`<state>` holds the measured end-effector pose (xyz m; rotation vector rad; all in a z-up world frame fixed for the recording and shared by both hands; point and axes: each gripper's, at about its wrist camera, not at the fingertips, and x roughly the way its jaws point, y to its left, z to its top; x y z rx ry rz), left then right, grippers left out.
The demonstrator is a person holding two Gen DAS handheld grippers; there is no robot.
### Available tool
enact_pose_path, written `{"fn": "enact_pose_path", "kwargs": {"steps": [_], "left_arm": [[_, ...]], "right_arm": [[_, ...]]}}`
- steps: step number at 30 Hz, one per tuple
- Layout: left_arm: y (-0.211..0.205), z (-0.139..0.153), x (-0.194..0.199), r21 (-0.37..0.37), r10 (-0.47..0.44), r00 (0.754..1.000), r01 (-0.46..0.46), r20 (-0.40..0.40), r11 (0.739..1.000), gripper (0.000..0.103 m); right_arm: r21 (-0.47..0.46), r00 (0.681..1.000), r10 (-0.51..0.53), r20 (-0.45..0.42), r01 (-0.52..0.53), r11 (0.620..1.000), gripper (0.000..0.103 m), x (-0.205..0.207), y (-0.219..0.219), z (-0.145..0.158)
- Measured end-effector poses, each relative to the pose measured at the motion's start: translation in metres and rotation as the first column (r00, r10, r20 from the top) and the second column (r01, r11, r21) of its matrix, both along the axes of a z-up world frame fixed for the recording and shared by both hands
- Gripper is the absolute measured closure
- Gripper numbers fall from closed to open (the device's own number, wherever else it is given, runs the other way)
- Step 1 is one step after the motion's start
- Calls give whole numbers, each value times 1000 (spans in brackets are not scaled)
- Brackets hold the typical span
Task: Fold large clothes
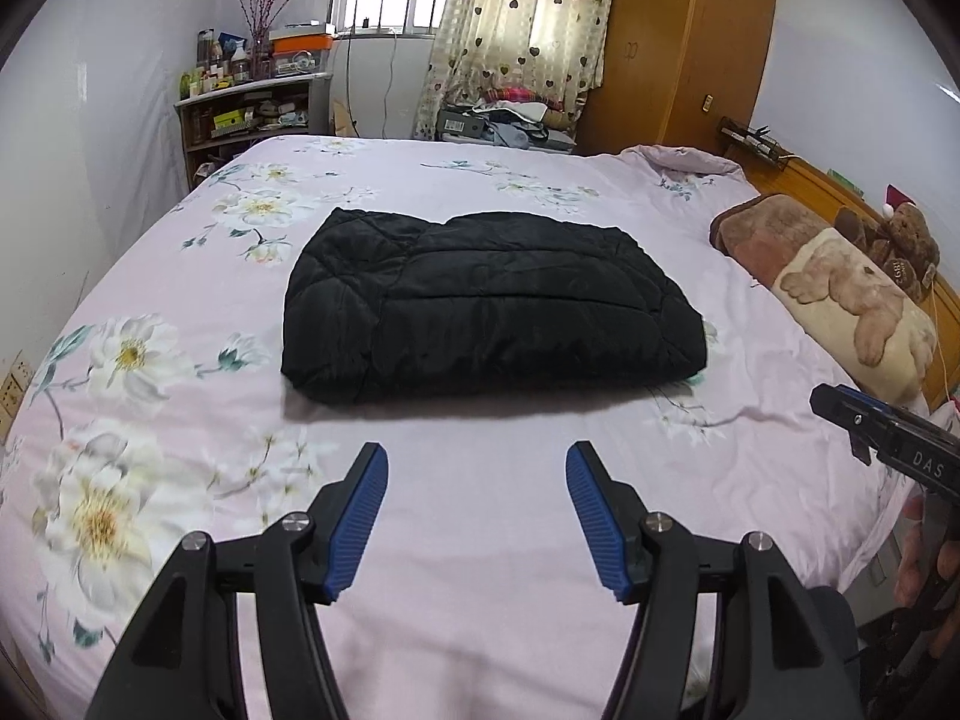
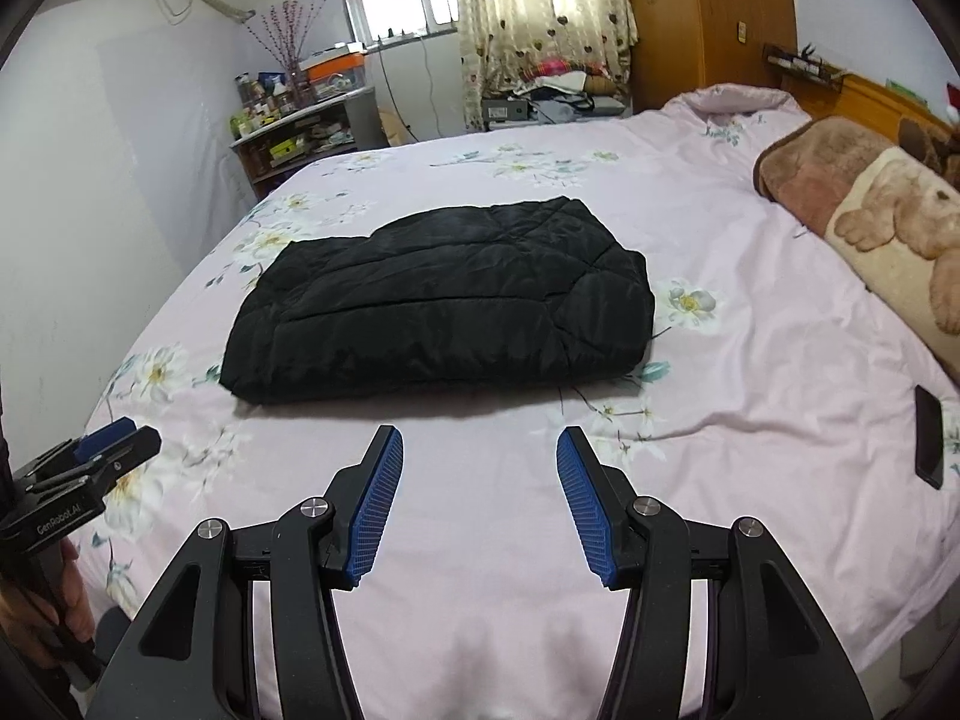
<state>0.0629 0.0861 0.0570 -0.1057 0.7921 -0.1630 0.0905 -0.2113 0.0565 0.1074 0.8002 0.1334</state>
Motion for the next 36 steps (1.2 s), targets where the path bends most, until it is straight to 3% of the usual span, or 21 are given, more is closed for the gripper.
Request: {"fn": "enact_pose_path", "kwargs": {"steps": [15,22,36], "left_arm": [[-10,9,-67,5,-4,1000,4,-1,1000,36],[-8,5,-72,-42,-1,1000,0,-14,999,36],[-14,5,-69,-29,15,1000,-16,-16,999,36]], "right_arm": [[-62,996,82,30,-80,995,49,-77,34,10],[-86,996,85,18,-83,993,49,-80,36,6],[-102,996,94,-1,-93,990,49,-78,41,4]]}}
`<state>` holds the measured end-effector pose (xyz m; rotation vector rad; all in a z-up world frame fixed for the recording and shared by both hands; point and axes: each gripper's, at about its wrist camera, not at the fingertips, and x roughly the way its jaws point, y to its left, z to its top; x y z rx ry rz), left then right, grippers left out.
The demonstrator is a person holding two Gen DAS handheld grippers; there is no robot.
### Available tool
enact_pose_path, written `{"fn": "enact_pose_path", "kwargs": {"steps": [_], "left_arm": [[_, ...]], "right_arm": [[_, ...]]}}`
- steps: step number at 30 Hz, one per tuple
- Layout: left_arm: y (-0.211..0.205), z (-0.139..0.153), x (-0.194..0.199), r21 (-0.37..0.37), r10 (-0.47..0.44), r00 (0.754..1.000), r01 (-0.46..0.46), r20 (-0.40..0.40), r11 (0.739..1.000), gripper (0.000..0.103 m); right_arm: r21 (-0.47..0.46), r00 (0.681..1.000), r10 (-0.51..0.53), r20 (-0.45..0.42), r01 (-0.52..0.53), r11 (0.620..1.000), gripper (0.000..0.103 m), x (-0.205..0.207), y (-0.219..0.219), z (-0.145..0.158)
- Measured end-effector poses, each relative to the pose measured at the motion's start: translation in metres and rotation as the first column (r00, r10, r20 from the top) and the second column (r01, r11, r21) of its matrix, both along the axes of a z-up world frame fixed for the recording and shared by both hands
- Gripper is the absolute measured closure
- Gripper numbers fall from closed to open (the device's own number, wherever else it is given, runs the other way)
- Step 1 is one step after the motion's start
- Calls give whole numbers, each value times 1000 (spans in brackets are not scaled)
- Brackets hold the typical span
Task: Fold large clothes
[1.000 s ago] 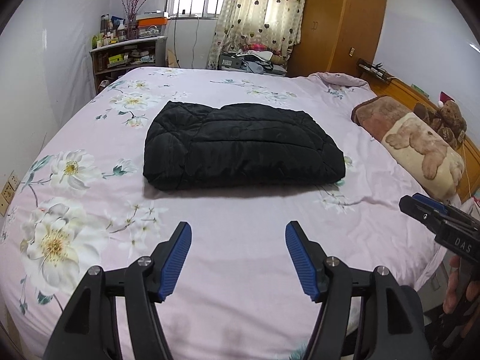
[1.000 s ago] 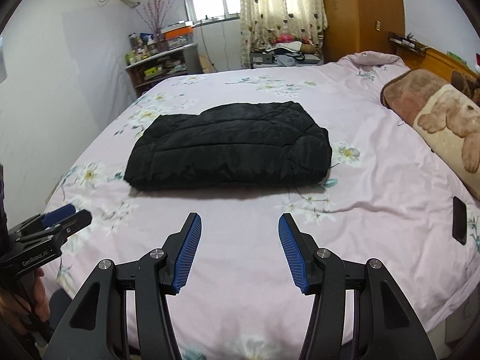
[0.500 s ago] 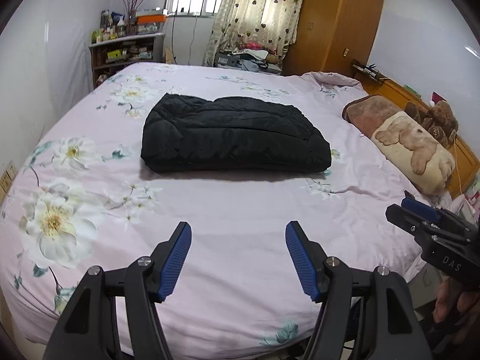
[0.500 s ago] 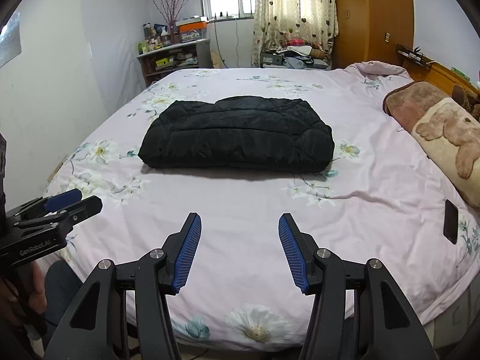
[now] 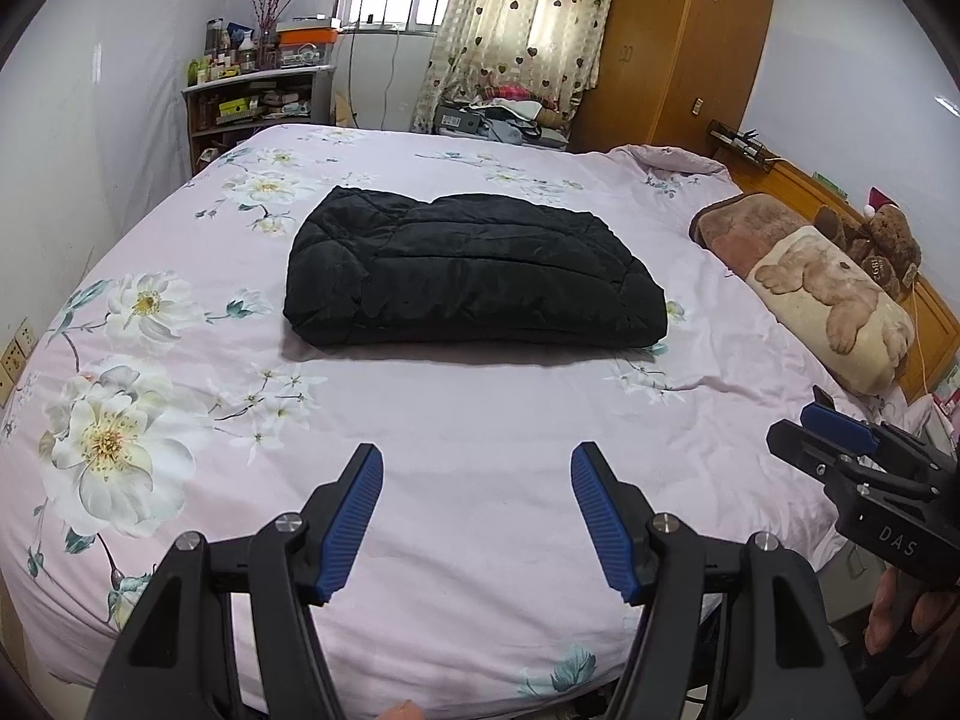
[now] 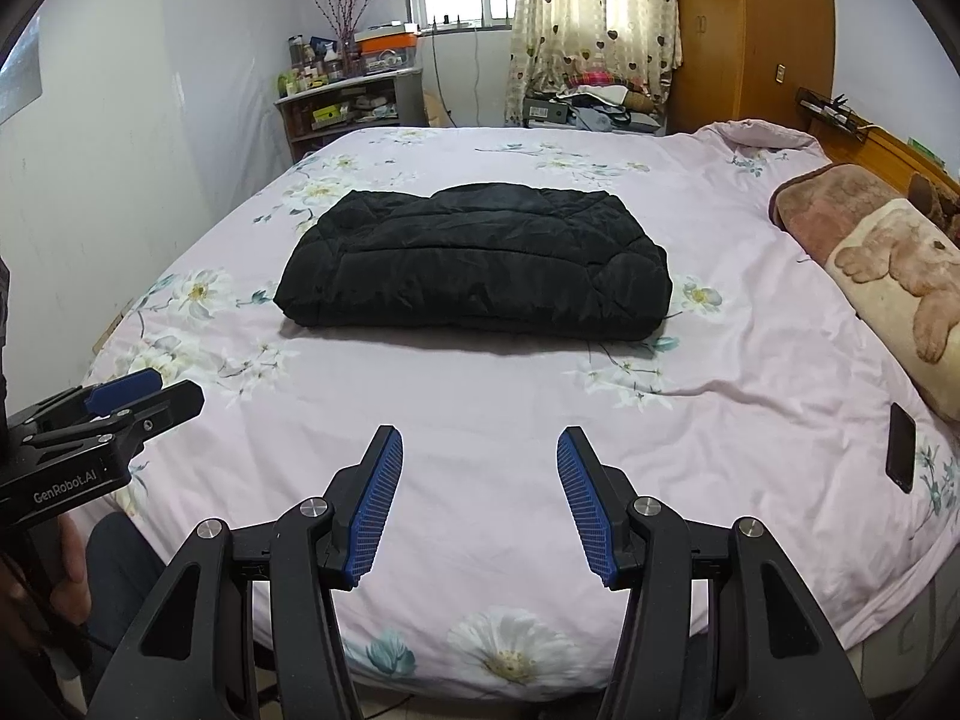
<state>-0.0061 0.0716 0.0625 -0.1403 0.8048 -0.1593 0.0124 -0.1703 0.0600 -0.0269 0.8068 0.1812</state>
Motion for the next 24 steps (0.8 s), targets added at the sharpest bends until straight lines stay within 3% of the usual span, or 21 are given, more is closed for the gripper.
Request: {"fn": "enact_pose_path", "kwargs": {"steps": [24], "left_arm": [[-2,-1,-2,-12,5,1000,-5,1,1000,35]], "right_arm": [[-6,1000,-4,-8,4,1000,48,-1,4,-3]]}}
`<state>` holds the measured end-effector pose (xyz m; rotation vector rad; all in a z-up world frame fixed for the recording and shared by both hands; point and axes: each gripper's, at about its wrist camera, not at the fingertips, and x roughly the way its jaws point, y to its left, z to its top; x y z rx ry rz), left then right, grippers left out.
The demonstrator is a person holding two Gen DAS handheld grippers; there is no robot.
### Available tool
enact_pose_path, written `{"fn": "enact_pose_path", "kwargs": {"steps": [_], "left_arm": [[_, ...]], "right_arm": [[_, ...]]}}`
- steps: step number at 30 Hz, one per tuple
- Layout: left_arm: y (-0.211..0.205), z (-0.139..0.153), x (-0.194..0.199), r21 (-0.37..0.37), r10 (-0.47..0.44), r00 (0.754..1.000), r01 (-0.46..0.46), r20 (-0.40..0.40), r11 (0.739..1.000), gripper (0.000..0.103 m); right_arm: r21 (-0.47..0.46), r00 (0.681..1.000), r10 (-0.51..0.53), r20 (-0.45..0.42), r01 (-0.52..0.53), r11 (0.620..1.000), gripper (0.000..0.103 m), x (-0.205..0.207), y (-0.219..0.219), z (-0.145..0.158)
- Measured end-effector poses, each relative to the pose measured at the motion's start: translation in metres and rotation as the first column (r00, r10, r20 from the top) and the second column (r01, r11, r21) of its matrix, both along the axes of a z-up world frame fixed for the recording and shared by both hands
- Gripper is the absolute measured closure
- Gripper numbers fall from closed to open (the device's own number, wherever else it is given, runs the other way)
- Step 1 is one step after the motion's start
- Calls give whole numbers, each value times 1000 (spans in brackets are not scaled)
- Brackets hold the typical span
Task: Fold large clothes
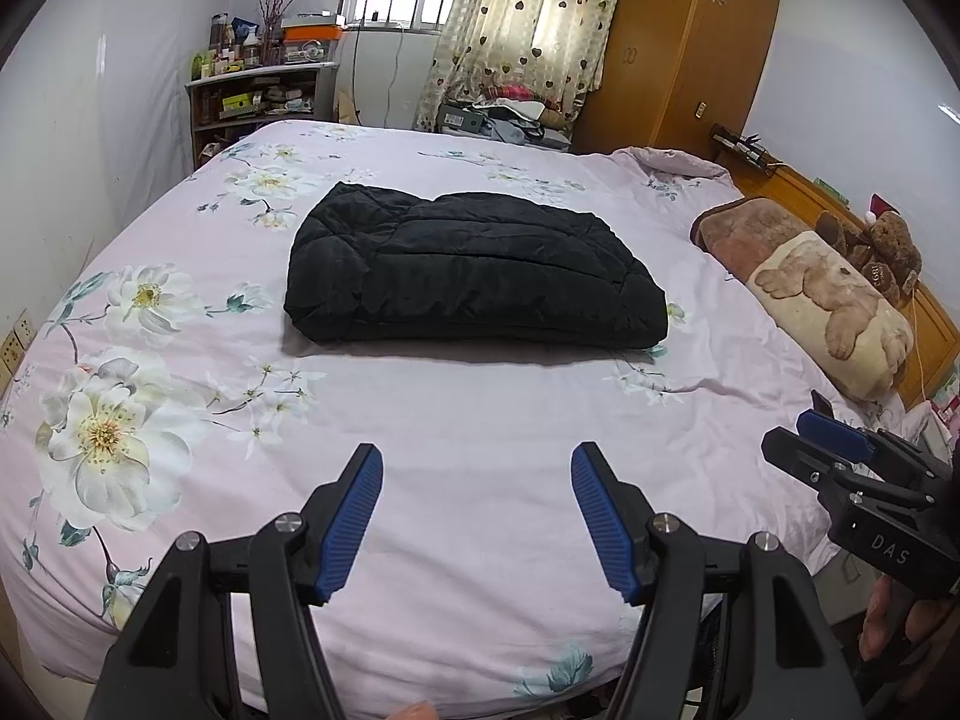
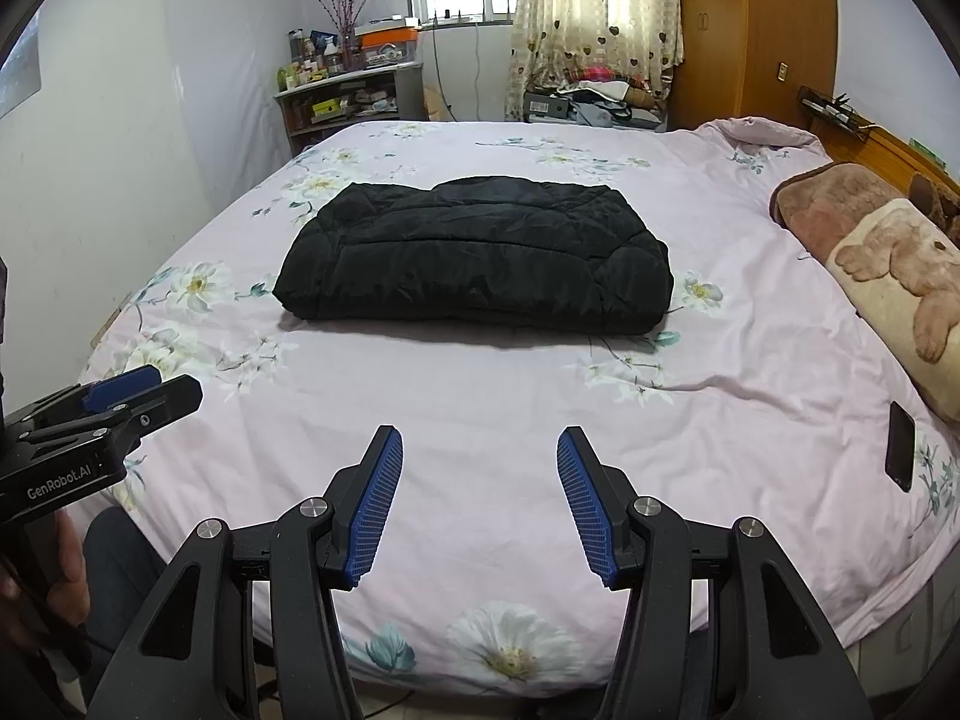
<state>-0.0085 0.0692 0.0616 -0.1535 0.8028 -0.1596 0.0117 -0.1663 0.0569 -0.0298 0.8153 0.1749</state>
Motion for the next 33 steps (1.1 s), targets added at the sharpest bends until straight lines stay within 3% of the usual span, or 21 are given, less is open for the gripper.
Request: {"fn": "enact_pose_path", "kwargs": {"steps": [33], "left_arm": [[-11,-7,-2,35,-11,1000,12,-20,999,31]], "right_arm": [[-5,1000,-3,-12,3,1000,48,0,-9,-3]]}}
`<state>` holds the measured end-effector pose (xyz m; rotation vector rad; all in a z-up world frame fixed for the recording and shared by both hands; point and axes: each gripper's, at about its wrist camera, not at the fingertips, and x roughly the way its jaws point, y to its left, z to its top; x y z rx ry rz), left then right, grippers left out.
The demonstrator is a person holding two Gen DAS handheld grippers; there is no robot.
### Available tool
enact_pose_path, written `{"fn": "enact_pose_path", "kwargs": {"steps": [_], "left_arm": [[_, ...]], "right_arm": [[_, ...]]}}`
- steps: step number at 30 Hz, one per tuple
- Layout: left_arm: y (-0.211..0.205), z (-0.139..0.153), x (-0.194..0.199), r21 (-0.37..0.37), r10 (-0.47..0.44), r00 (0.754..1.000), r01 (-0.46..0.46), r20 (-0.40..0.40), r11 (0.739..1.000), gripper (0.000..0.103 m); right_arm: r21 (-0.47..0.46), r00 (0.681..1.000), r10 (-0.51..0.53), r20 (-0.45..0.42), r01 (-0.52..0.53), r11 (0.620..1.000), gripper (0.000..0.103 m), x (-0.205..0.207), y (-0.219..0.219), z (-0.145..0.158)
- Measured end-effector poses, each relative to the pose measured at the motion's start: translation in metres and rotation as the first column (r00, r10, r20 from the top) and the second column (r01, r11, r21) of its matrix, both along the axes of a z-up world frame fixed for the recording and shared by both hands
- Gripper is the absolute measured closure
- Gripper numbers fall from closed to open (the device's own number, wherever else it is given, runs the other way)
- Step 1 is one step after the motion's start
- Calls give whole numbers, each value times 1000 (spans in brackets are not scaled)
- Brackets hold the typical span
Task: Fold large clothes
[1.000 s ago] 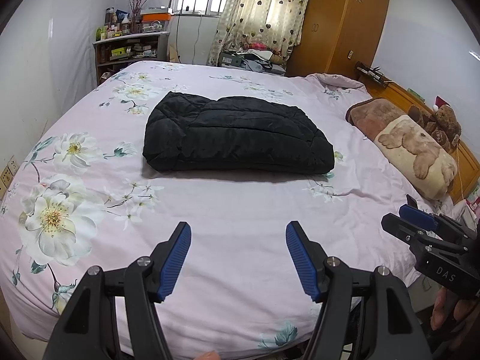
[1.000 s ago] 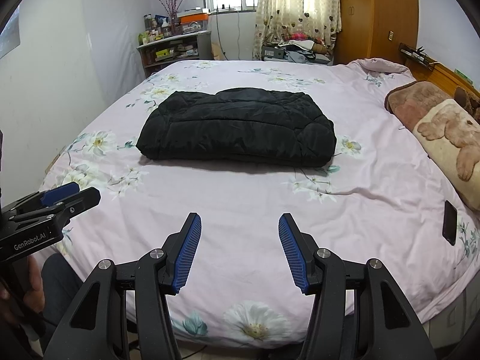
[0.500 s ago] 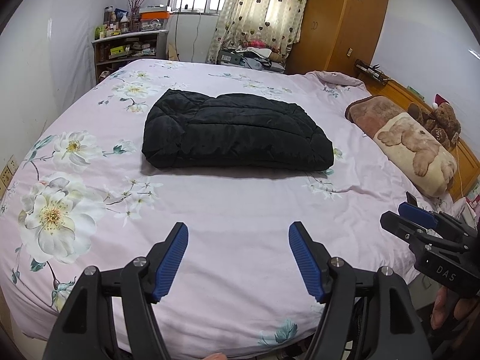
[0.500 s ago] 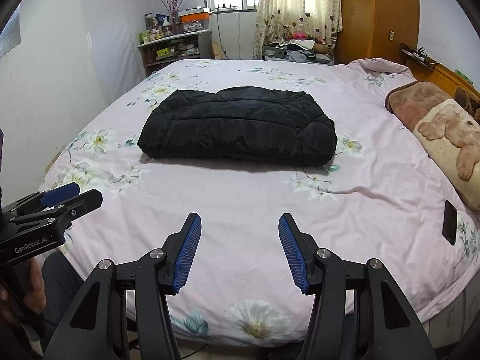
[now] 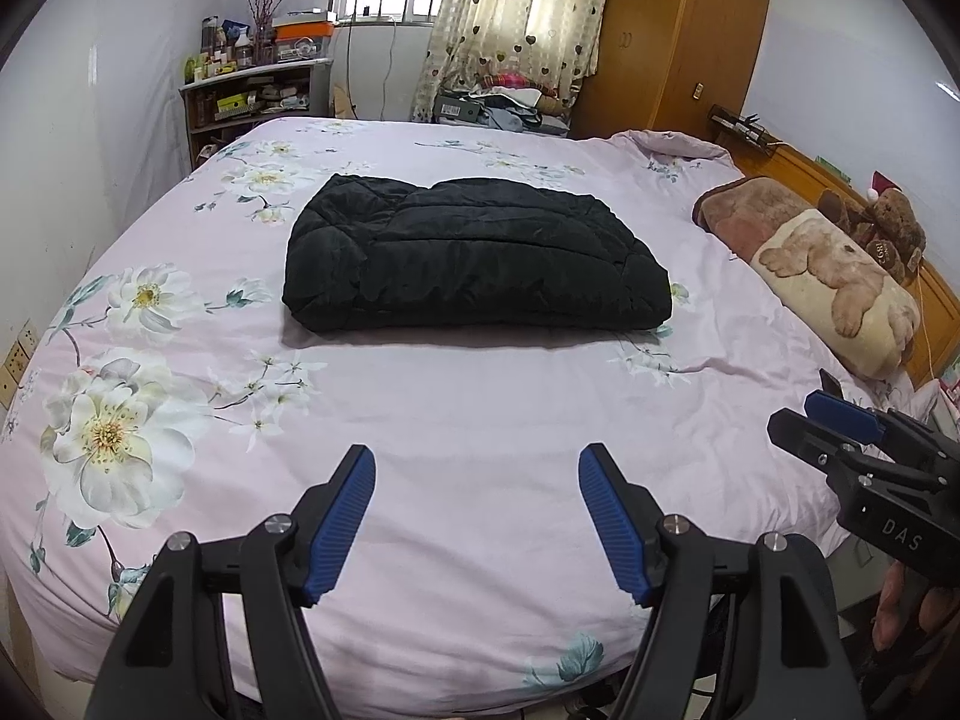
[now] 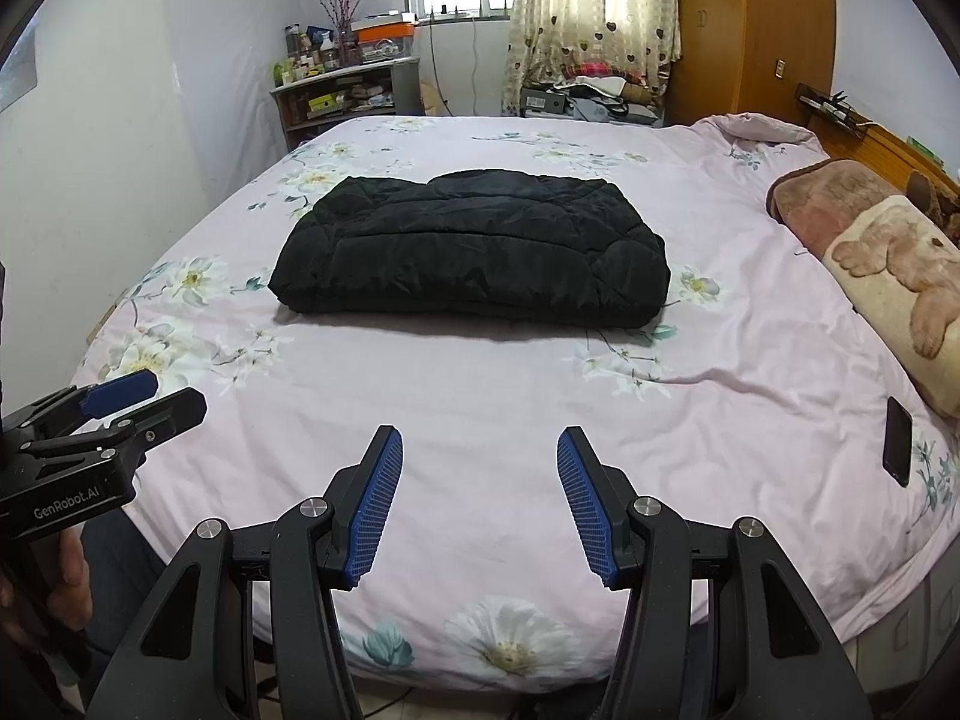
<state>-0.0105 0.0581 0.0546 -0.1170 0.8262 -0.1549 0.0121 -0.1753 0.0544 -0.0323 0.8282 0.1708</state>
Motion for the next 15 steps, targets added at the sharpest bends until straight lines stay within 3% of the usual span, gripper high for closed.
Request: {"fn": "enact_pose_path", "kwargs": {"steps": [15], "left_arm": [[-1,-2,-2,-1,6,1000,-6,-3,1000,31]], "right_arm": [[-5,1000,0,4,0,1000,48,0,1,1]]}}
